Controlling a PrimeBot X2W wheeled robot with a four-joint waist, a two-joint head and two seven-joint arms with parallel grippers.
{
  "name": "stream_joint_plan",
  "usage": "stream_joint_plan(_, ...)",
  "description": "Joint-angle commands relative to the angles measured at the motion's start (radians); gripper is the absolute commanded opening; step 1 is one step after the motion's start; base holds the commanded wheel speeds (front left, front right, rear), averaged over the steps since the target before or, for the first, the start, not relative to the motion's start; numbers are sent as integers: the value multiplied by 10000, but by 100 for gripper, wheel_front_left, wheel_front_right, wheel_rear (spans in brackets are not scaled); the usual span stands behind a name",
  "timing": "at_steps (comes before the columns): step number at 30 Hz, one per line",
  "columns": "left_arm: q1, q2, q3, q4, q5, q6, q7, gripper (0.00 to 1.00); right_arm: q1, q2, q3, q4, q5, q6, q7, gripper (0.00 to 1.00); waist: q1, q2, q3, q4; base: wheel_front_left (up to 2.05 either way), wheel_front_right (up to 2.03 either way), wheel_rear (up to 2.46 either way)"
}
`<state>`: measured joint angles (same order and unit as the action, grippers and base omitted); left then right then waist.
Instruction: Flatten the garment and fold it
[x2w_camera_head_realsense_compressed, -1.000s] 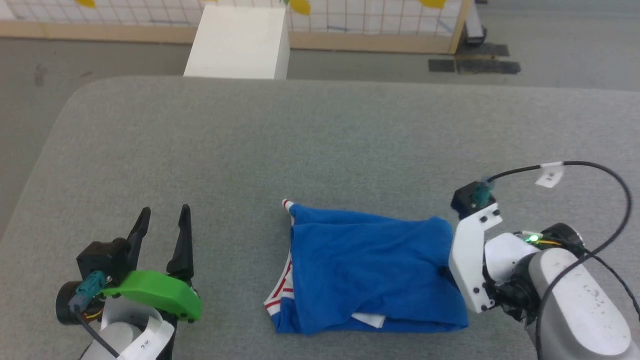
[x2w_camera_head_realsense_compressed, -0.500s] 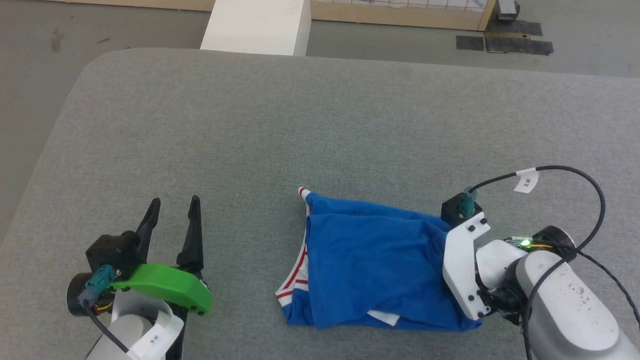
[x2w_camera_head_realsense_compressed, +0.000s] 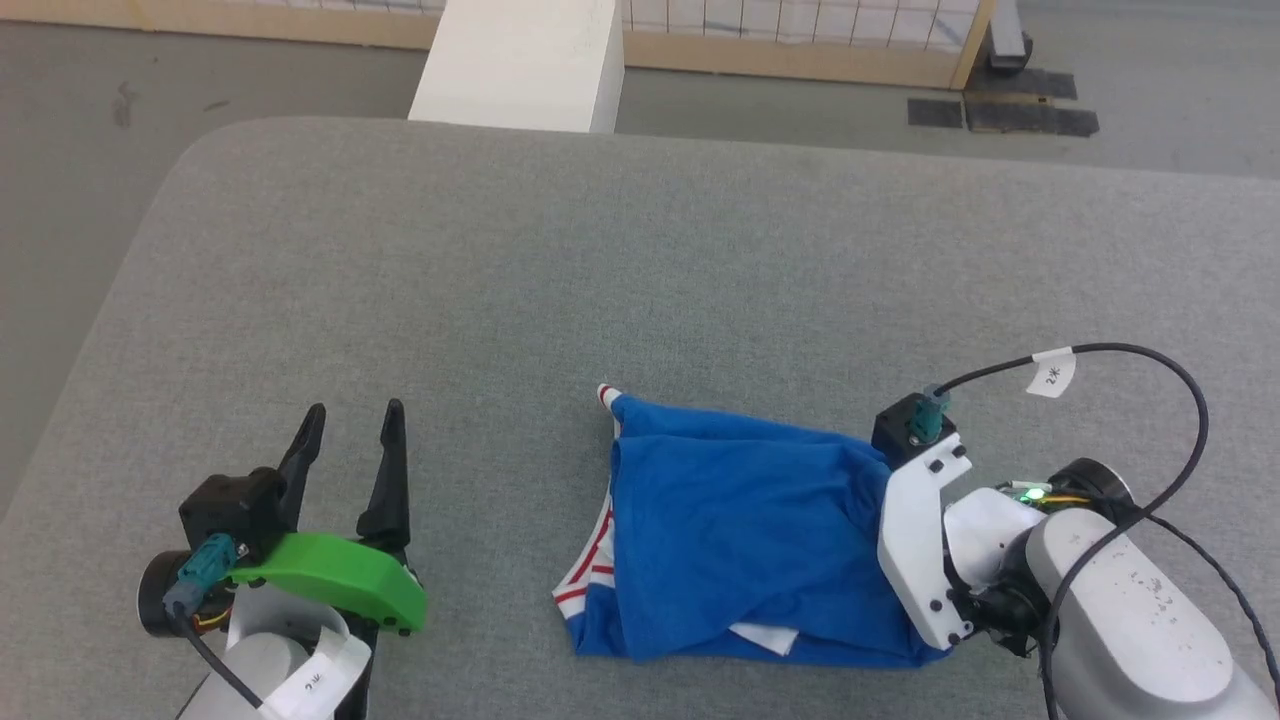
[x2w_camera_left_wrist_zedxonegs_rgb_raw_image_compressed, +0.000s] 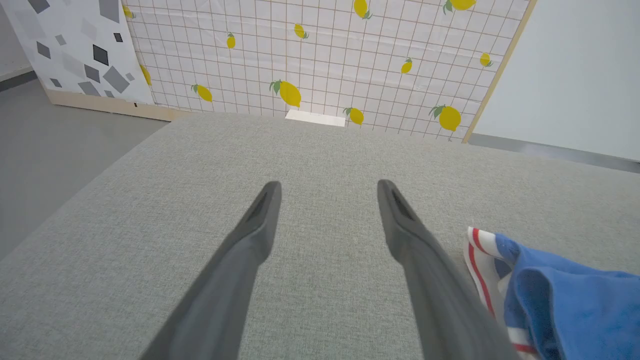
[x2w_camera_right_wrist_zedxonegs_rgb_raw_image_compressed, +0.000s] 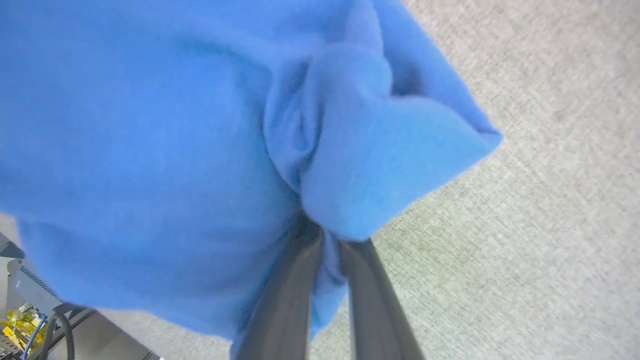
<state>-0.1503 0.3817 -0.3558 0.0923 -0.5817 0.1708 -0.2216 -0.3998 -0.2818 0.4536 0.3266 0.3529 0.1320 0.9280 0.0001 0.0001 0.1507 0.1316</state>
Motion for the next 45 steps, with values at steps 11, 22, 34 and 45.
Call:
stream_joint_plan(11, 135, 44, 42, -130, -75, 33, -23, 100, -309, -1003, 78, -214, 488, -13, 224, 0, -1, -1, -186, -2214, 0, 0, 0)
stream_joint_plan(22, -673, 352, -42, -486, 214, 82, 365, 100, -1612, -1448, -320, 354, 611, -13, -231, 0, -1, -1, 1070, -4622, 0, 0, 0)
stream_joint_plan(34, -1604, 1113, 92, -1779, 803, 485, 1205, 100, -2998, -2428, -2399, 1917, -80, -13, -1266, 0, -1, -1, 3207, -4505, 0, 0, 0)
stream_joint_plan(45, -1478, 1826, 529, -3178, 1131, 1093, 1762, 100, -4026, -2700, -5043, 3606, -1750, -13, -2096, 0, -1, -1, 4179, -3931, 0, 0, 0)
